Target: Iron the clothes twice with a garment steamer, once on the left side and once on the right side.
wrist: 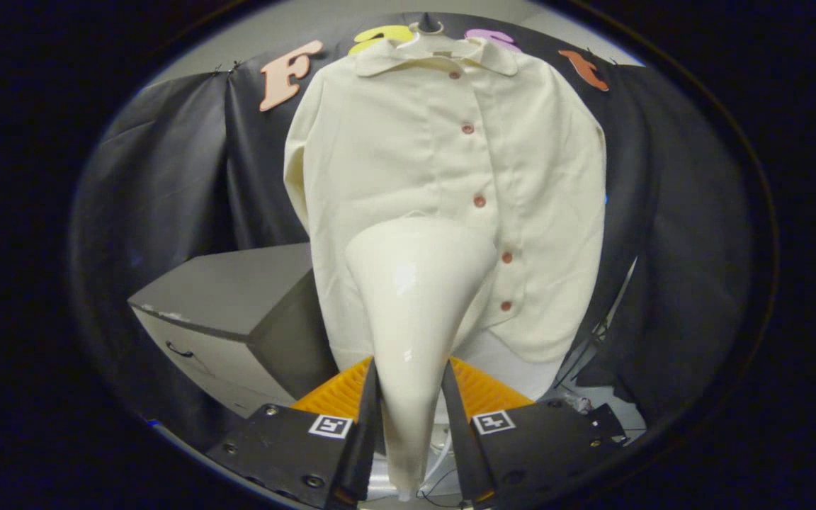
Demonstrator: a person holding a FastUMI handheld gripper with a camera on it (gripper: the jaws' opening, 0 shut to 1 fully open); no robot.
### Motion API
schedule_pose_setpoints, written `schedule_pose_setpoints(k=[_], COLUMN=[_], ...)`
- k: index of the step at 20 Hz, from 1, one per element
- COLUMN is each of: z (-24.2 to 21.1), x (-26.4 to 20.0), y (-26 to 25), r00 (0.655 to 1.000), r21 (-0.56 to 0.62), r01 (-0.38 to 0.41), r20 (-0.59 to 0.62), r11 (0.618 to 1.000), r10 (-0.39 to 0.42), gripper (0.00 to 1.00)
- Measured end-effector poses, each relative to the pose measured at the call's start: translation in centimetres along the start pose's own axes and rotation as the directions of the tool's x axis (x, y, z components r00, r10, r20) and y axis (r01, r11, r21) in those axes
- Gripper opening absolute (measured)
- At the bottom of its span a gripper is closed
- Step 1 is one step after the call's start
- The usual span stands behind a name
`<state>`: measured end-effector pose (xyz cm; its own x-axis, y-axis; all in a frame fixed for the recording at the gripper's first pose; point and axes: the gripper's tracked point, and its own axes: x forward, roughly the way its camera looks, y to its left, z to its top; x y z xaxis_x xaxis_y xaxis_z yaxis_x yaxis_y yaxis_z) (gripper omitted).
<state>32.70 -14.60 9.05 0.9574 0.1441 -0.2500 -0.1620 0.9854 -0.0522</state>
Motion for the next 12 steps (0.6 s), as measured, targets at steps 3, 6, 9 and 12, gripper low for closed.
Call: schedule_pose_setpoints(k=[3,6,9,12], z=[5.4,10.6,15.3,20.3], x=[-1.1,-1.9,-3.0,-2.4], y=[-3.2,-6.0,-8.9,-10.8], r00=[0.999,0.995,0.991,0.987], r21=[0.019,0.022,-0.011,-0.017], r01=[0.032,0.052,0.066,0.06], r20=[0.043,0.082,0.114,0.153], r11=[0.999,0.998,0.998,0.998], r10=[-0.033,-0.054,-0.065,-0.057], gripper=[0.48,0.48,0.47,0.47])
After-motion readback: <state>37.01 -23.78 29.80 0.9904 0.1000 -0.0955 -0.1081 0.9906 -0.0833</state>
